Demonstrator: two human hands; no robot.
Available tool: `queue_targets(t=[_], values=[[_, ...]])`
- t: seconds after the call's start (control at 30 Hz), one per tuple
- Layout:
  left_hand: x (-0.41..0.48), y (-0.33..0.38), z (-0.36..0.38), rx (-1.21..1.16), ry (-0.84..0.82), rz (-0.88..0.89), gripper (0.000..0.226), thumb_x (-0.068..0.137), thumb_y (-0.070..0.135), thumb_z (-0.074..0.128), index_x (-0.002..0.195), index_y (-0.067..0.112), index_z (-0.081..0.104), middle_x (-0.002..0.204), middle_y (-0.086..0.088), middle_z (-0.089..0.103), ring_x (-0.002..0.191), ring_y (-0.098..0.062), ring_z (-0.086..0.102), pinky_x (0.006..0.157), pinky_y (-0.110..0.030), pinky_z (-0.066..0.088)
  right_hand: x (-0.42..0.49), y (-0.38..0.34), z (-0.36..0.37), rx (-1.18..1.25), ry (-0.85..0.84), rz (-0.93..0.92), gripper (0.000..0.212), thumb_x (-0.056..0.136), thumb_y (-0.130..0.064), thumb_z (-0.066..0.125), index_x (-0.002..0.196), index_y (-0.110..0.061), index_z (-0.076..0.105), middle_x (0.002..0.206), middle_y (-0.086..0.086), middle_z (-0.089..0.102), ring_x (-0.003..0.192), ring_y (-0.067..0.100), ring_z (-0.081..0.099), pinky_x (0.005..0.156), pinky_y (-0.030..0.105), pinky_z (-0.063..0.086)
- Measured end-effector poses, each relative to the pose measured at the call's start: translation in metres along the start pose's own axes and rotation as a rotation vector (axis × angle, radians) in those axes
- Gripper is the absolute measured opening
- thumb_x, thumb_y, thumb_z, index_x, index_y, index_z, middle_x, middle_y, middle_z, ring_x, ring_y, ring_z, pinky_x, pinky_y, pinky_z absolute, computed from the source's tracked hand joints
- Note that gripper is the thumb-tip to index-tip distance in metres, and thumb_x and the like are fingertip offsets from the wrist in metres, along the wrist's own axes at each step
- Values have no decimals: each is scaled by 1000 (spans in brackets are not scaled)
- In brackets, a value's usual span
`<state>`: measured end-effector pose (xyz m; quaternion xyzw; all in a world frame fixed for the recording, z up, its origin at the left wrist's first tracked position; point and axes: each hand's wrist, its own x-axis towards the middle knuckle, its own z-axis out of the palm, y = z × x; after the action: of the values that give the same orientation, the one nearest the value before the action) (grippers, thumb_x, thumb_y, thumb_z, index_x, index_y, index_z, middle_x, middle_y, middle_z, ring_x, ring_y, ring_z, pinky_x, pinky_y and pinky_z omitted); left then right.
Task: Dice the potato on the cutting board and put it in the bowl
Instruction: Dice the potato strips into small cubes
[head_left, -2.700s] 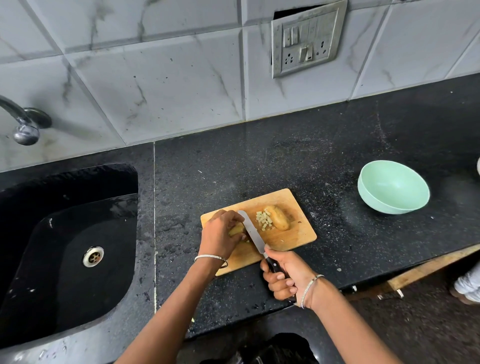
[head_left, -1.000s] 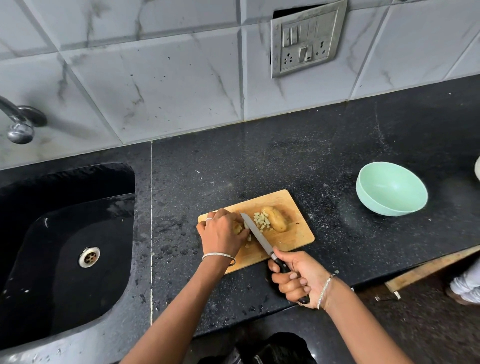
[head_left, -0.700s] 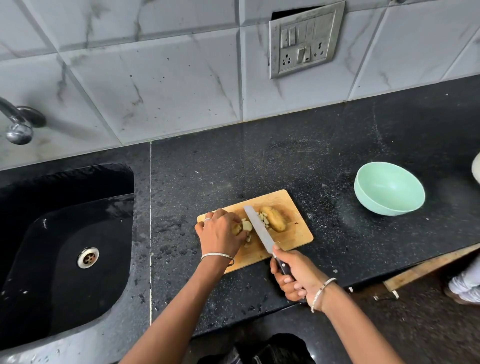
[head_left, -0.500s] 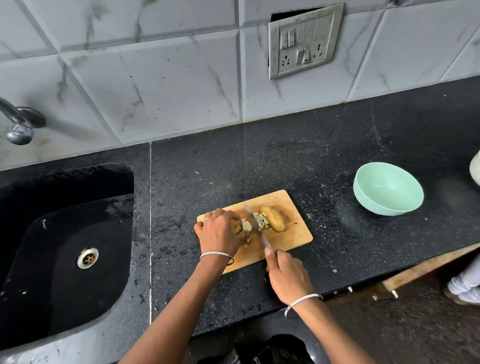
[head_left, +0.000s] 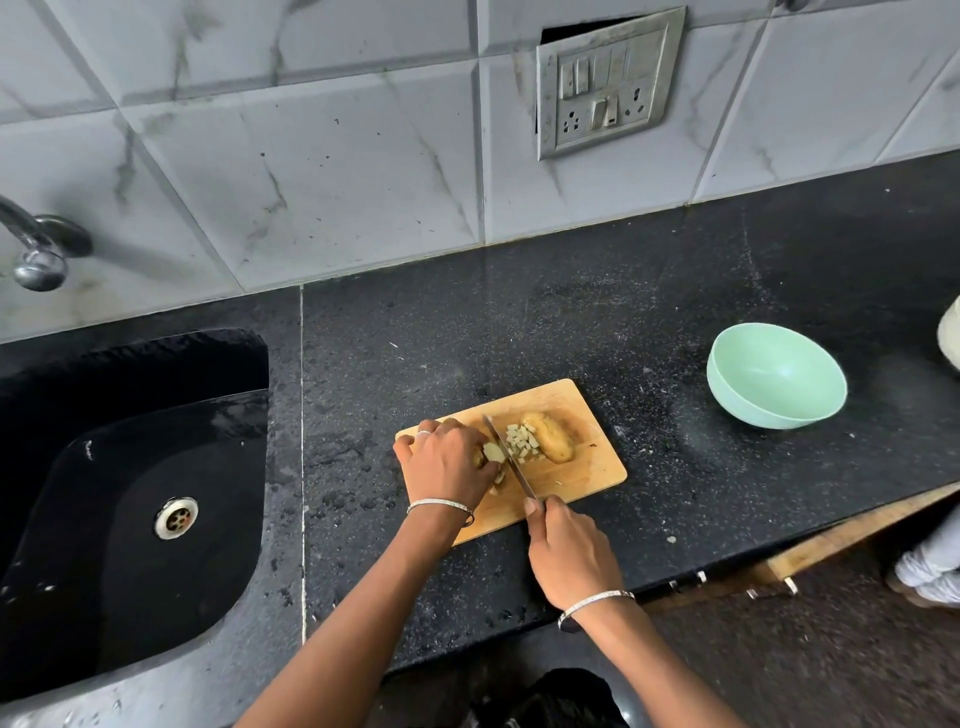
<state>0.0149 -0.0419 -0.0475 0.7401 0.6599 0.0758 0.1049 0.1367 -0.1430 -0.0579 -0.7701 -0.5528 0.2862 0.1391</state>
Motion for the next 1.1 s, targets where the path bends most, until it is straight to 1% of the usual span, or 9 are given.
queue_targets(t=[0.1,0.33,0.43,0.57,0.67,0.8,0.97,1.1], values=[[-4,0,1,4,22,-1,28,79,49,67,104,37,69,110,9,64,113,-21,47,94,-44,28,-2,1,-5,11,8,-13,33,103,-46,24,90,-24,44,94,7,66,91,34,62,65,37,37],[-8,-1,1,-23,29,-15,33,80,50,68,111,38,67,116,9,63,117,-21,46,96,-45,27,-5,4,-7,-68,7,-37,34,103,-46,24,89,-24,45,91,5,67,89,32,64,63,36,36],[-7,-2,3,-39,31,-18,31,80,47,69,109,38,68,114,10,64,116,-20,46,94,-44,26,-5,4,-5,-83,1,-30,36,103,-47,24,93,-22,49,91,5,67,88,32,65,63,36,38],[-3,-4,4,-82,35,-25,26,77,42,72,102,35,72,109,11,66,113,-19,46,92,-42,25,-1,-2,-4,-105,-20,-6,38,104,-45,26,103,-18,54,98,8,67,93,34,64,63,36,40],[-1,-6,5,-110,33,-30,28,75,40,72,103,36,72,109,13,67,114,-17,45,92,-41,23,4,-9,-4,-107,-47,17,39,104,-43,28,104,-15,55,103,9,65,97,36,63,66,35,40],[-1,-6,6,-113,37,-39,27,75,42,72,102,38,72,109,14,67,113,-15,47,93,-41,23,5,-12,-1,-169,-32,24,39,104,-42,28,107,-14,55,104,10,65,97,35,64,66,35,40],[-1,-7,6,-98,48,-41,30,74,44,73,103,40,71,108,15,68,113,-15,46,93,-41,23,-7,3,-11,-112,-43,62,41,104,-45,26,104,-18,57,102,8,64,98,33,62,68,34,39],[-2,-7,7,-103,49,-37,31,74,46,74,105,39,71,110,15,67,114,-16,46,95,-42,24,-9,6,-13,-90,-8,-1,42,103,-45,24,102,-19,57,97,7,65,95,32,62,69,38,41]])
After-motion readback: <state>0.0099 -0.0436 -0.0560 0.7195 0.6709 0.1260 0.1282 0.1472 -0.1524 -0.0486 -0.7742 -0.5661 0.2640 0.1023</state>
